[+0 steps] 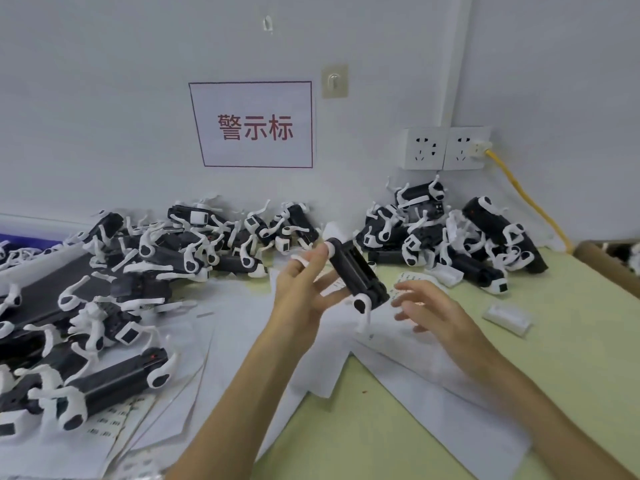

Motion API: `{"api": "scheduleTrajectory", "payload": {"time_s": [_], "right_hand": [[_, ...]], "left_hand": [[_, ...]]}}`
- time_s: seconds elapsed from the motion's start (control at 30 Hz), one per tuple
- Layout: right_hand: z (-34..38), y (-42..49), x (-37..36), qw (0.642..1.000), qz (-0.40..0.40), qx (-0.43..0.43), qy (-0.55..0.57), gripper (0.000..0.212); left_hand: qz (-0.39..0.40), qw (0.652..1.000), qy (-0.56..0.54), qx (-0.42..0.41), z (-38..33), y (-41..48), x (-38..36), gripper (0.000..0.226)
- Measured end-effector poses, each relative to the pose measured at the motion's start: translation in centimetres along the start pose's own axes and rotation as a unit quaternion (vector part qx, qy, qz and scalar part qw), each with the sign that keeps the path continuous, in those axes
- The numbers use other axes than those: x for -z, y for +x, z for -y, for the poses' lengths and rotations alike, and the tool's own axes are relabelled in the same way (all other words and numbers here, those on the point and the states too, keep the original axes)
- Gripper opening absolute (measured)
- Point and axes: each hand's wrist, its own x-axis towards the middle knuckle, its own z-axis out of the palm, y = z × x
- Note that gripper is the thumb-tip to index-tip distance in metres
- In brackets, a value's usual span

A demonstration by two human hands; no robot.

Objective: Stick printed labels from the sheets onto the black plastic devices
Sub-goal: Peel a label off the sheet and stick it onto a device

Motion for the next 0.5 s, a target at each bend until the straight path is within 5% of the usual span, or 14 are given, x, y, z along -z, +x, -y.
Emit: {"api": "scheduleTrajectory", "payload": {"time_s": [0.13, 0.27, 0.43, 0.5], "right_hand": [[0.9, -0.8, -1.2, 0.998, 0.04, 0.011, 0.04, 0.061], [0.6, -0.8, -1.9, 0.999, 0.018, 0.038, 0.023, 0.053], [1.1, -0.6, -1.2, 0.995, -0.018, 0.074, 0.058, 0.044], [1.3, -0.6, -0.8, 0.993, -0.046, 0.092, 0.065, 0.043]], "left_hand": [[0.047, 0.997, -0.038, 0.036, 2.8, -0.8, -0.2, 0.049], [0.076, 0.996, -0.016, 0.042, 3.8, -1.3, 0.0, 0.03], [0.017, 0.998, -0.015, 0.052, 3.7, -1.1, 0.6, 0.057], [0.005, 0.998, -0.018, 0.06, 3.7, -1.2, 0.7, 0.037]]}}
